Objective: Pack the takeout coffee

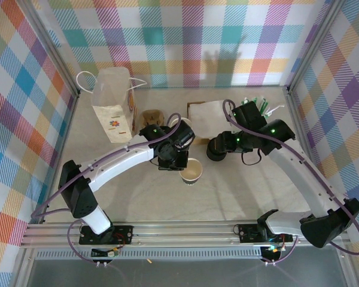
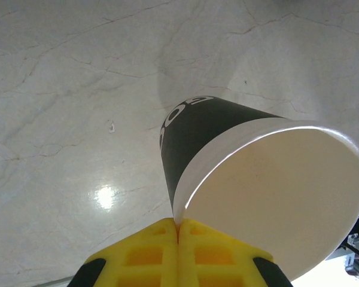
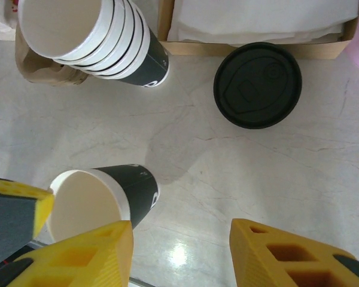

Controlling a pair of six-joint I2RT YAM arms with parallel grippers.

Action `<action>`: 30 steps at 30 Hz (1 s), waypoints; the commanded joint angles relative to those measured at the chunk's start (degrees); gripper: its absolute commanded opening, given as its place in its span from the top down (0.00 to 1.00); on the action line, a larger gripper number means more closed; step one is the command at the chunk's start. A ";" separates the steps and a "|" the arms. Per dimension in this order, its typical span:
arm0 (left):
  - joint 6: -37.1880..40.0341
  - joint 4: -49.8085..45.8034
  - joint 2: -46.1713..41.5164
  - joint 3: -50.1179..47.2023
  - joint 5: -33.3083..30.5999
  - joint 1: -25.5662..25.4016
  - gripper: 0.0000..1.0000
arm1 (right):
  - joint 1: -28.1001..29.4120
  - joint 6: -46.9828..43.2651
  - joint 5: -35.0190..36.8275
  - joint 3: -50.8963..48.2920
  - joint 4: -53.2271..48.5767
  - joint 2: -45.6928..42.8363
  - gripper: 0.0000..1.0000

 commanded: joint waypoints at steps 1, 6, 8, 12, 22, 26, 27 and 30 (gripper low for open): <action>-0.46 1.33 0.17 -2.29 -0.76 -0.42 1.00 | 0.18 -0.33 -2.72 0.57 1.27 0.04 0.53; -0.88 3.35 -0.53 -4.55 -0.68 -0.41 1.00 | 0.21 0.00 -3.50 0.28 1.31 0.22 0.53; -0.80 4.00 -0.07 -4.93 -0.50 -0.44 1.00 | 0.26 0.19 -3.90 0.19 1.25 0.01 0.53; -0.82 4.92 0.95 -5.23 -0.60 -0.41 1.00 | 0.24 0.33 -4.47 0.26 0.98 -0.21 0.52; -0.74 6.03 3.67 -3.62 -0.77 -0.41 1.00 | 0.26 1.39 -5.00 -0.16 0.87 -0.74 0.52; -0.79 6.39 4.74 -3.47 -0.59 -0.24 1.00 | 0.23 1.76 -5.09 -0.70 0.93 -1.26 0.52; -0.77 6.35 4.80 -3.38 -0.68 -0.24 1.00 | 0.26 1.84 -5.11 -0.78 0.87 -1.36 0.52; -0.88 6.50 4.84 -3.28 -1.20 -0.01 1.00 | 0.26 1.98 -4.83 -1.03 0.69 -1.74 0.52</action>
